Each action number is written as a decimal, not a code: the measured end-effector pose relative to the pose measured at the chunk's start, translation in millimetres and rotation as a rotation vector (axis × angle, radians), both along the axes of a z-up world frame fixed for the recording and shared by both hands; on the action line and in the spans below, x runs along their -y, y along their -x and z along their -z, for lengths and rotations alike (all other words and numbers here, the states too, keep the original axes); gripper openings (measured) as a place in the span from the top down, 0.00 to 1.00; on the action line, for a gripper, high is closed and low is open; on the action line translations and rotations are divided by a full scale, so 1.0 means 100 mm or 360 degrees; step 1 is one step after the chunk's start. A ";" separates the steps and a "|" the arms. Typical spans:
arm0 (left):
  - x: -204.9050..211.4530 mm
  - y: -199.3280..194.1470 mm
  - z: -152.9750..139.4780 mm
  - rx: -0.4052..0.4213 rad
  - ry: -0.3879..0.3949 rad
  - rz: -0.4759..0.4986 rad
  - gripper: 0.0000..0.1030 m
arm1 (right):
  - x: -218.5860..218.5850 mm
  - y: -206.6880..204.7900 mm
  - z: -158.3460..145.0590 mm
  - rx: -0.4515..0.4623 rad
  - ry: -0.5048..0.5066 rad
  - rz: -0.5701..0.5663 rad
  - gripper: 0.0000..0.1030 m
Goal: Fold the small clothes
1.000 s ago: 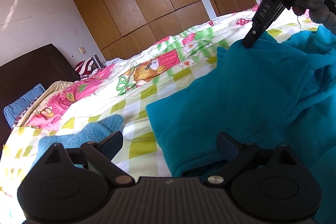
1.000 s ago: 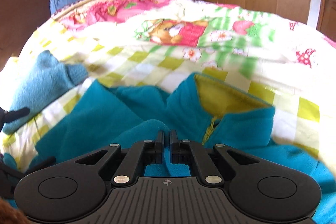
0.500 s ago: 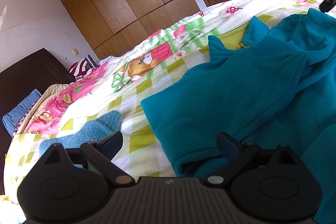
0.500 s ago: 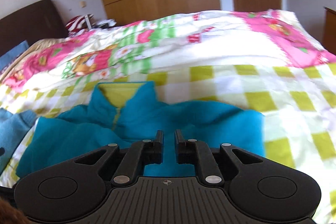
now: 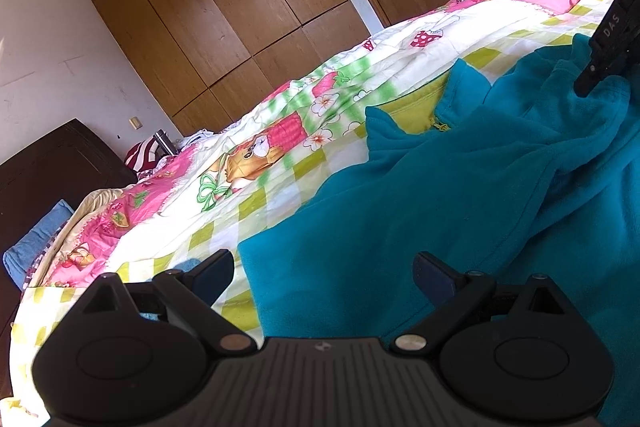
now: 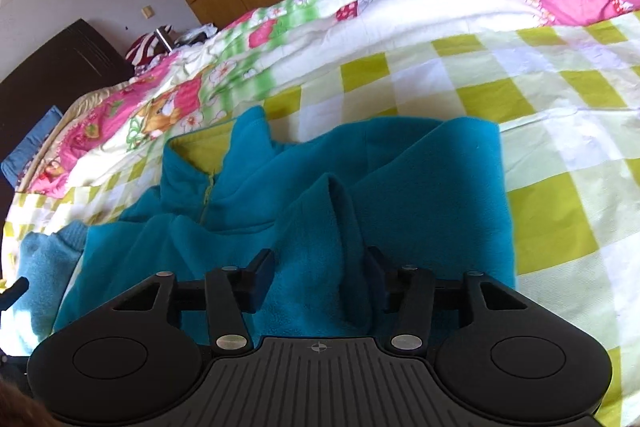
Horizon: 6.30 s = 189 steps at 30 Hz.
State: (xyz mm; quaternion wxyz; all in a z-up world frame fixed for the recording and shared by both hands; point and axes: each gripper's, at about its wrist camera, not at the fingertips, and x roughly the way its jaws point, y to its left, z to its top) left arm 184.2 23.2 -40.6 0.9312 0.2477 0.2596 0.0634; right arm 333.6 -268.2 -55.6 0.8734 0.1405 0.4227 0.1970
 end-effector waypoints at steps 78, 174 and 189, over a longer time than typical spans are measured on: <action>-0.49 -0.10 0.46 -0.0062 -0.0059 -0.0132 0.00 | -0.03 0.11 -0.01 0.0067 0.0532 0.0410 0.90; 2.28 -0.56 0.24 -0.0075 -0.0231 0.0856 0.10 | 0.60 1.49 0.01 0.0411 0.0106 0.0406 0.72; 1.06 -1.00 -0.62 -0.0118 0.0821 0.0399 0.77 | 0.63 1.54 -0.09 0.0516 0.0102 0.0325 0.72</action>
